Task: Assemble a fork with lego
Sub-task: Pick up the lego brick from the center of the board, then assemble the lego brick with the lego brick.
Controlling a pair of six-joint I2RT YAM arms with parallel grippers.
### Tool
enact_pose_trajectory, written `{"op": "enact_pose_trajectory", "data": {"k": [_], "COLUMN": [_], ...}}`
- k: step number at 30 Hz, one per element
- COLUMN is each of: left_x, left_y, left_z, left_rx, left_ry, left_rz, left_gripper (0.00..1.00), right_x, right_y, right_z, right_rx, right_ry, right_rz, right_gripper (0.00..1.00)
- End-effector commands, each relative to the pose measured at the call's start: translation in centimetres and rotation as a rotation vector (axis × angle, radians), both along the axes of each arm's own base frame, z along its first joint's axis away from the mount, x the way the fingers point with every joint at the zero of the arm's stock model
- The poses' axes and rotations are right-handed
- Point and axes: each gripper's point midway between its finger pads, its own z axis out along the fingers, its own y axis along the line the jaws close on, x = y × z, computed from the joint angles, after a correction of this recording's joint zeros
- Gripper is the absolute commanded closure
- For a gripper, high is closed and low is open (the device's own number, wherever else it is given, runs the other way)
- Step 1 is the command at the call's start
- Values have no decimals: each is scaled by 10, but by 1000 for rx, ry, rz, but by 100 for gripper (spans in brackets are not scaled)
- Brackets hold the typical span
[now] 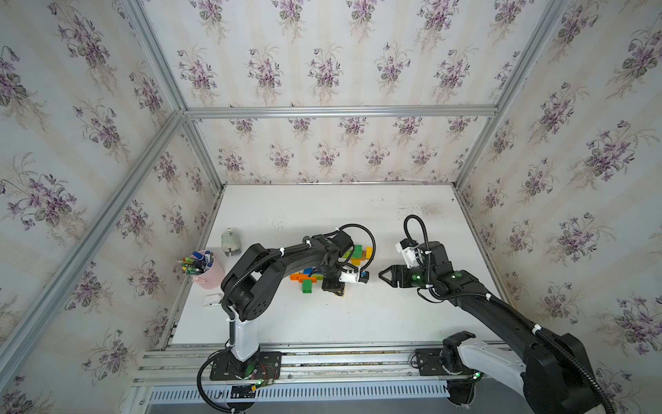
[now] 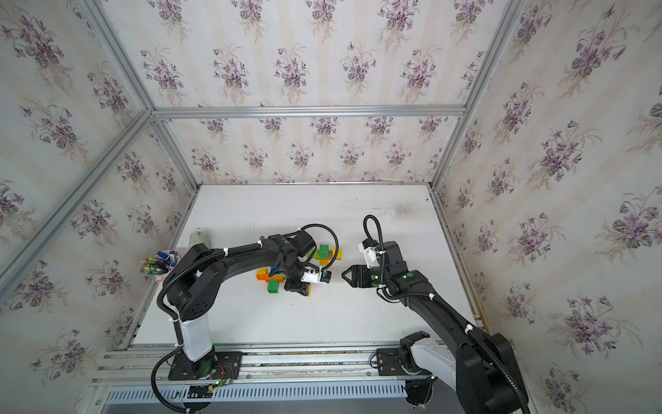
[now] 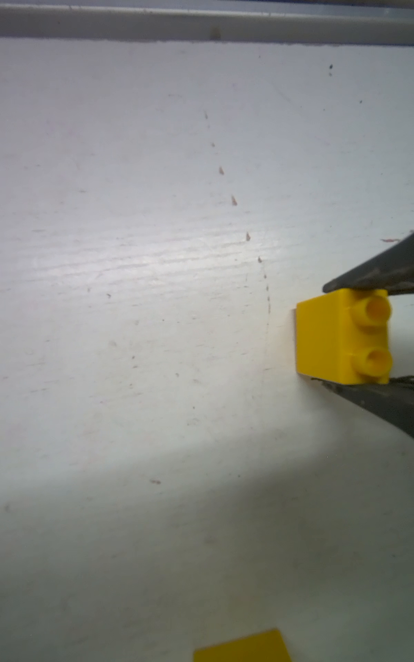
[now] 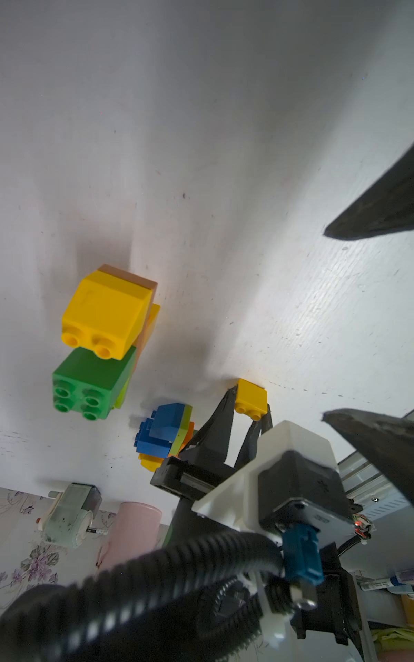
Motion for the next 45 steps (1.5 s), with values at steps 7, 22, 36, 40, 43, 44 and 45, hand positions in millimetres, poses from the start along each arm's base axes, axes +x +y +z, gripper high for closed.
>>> {"op": "enact_pose_trajectory", "data": {"k": [7, 22, 36, 40, 43, 44, 45], "left_x": [16, 81, 82, 77, 76, 76, 79], "left_y": [19, 49, 20, 24, 23, 22, 20], "left_z": [25, 98, 111, 103, 99, 99, 100], "left_rx": [9, 24, -207, -168, -165, -173, -178], "left_ry": [-174, -405, -230, -179, -147, -141, -146], "left_rz": [129, 369, 237, 160, 127, 119, 122], "left_gripper": [86, 91, 91, 97, 96, 95, 95], "right_x": [22, 64, 83, 88, 92, 93, 94], "right_y": [3, 17, 27, 31, 34, 35, 36], "right_z": [16, 16, -6, -11, -16, -17, -20], "right_rx": [21, 128, 346, 381, 393, 398, 403], "right_ry": [-31, 17, 149, 174, 193, 200, 211], "right_rz": [-8, -16, -134, -141, -138, -135, -133], "right_gripper": [22, 20, 17, 17, 17, 17, 17]}}
